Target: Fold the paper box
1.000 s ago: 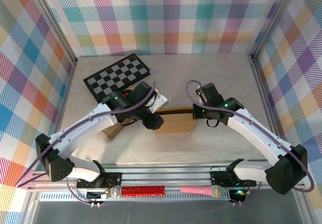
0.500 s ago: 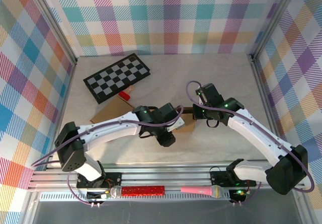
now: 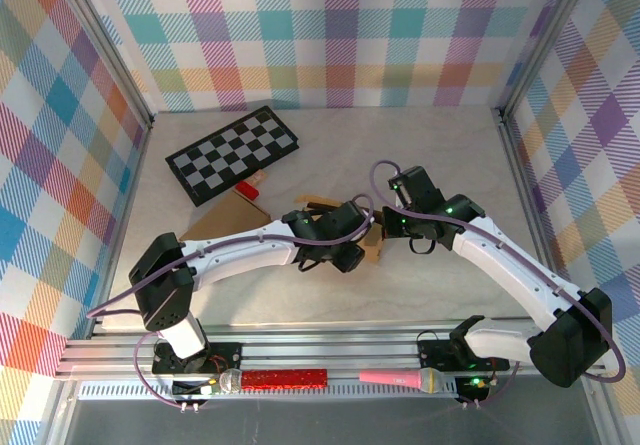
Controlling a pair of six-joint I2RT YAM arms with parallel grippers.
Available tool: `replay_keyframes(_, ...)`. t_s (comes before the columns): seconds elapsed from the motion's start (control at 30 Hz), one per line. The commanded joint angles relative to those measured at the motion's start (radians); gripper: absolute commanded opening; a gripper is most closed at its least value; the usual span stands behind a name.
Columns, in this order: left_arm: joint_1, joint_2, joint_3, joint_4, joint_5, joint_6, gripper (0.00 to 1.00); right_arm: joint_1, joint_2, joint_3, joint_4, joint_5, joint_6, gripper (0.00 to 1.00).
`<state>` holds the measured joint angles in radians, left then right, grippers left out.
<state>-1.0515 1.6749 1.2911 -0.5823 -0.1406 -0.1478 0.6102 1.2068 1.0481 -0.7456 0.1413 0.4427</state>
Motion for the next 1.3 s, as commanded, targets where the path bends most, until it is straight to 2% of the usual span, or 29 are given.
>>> replay_keyframes(0.0,-0.006,0.01,0.013,0.073,0.005,-0.018,0.49,0.013,0.003,0.001,-0.044,-0.028,0.053,0.0)
replay_keyframes(0.2,-0.001,-0.077,-0.009,0.093,0.042,-0.012,0.55,0.014,0.04,0.035,-0.07,0.014,0.101,0.0)
replay_keyframes(0.3,0.003,-0.175,-0.014,0.058,0.041,-0.024,0.64,0.015,0.048,0.047,-0.07,0.017,0.101,0.0)
replay_keyframes(0.4,0.034,-0.265,0.005,-0.012,0.01,-0.128,0.81,0.016,0.05,0.048,-0.066,0.013,0.102,0.0)
replay_keyframes(0.5,0.14,-0.349,-0.008,-0.03,0.021,-0.402,0.87,0.02,0.053,0.047,-0.067,0.015,0.106,0.0)
replay_keyframes(0.57,0.24,-0.349,0.012,-0.067,0.146,-0.591,0.86,0.02,0.05,0.043,-0.068,0.018,0.106,0.0)
replay_keyframes(0.63,0.303,-0.335,0.047,-0.155,0.206,-0.796,0.86,0.022,0.05,0.044,-0.067,0.02,0.105,0.0)
replay_keyframes(0.7,0.322,-0.338,0.061,-0.221,0.218,-1.012,0.82,0.023,0.052,0.047,-0.069,0.02,0.103,0.0)
replay_keyframes(0.77,0.318,-0.356,0.057,-0.255,0.177,-1.211,0.75,0.023,0.054,0.046,-0.068,0.02,0.105,0.0)
replay_keyframes(0.83,0.321,-0.372,0.072,-0.233,0.127,-1.229,0.67,0.024,0.056,0.046,-0.064,0.02,0.106,0.0)
replay_keyframes(0.87,0.326,-0.369,0.109,-0.228,0.08,-1.14,0.6,0.025,0.057,0.046,-0.063,0.02,0.106,0.0)
replay_keyframes(0.93,0.332,-0.36,0.167,-0.187,0.048,-0.828,0.58,0.025,0.06,0.046,-0.058,0.018,0.106,0.0)
replay_keyframes(0.97,0.332,-0.368,0.17,-0.123,0.087,-0.609,0.61,0.025,0.063,0.046,-0.057,0.018,0.106,0.0)
replay_keyframes(1.0,0.332,-0.384,0.146,-0.058,0.176,-0.384,0.61,0.025,0.065,0.046,-0.057,0.017,0.106,0.0)
replay_keyframes(1.07,0.335,-0.401,0.111,-0.074,0.24,-0.067,0.59,0.026,0.065,0.044,-0.055,0.017,0.107,0.0)
replay_keyframes(1.13,0.341,-0.389,0.081,-0.122,0.262,0.181,0.7,0.026,0.062,0.043,-0.055,0.018,0.108,0.0)
replay_keyframes(1.17,0.341,-0.366,0.077,-0.153,0.293,0.296,0.8,0.026,0.062,0.044,-0.057,0.021,0.105,0.0)
replay_keyframes(1.2,0.344,-0.343,0.078,-0.176,0.304,0.385,0.85,0.026,0.06,0.044,-0.057,0.02,0.105,0.0)
replay_keyframes(1.27,0.344,-0.304,0.084,-0.216,0.338,0.553,0.86,0.026,0.062,0.046,-0.06,0.02,0.1,0.0)
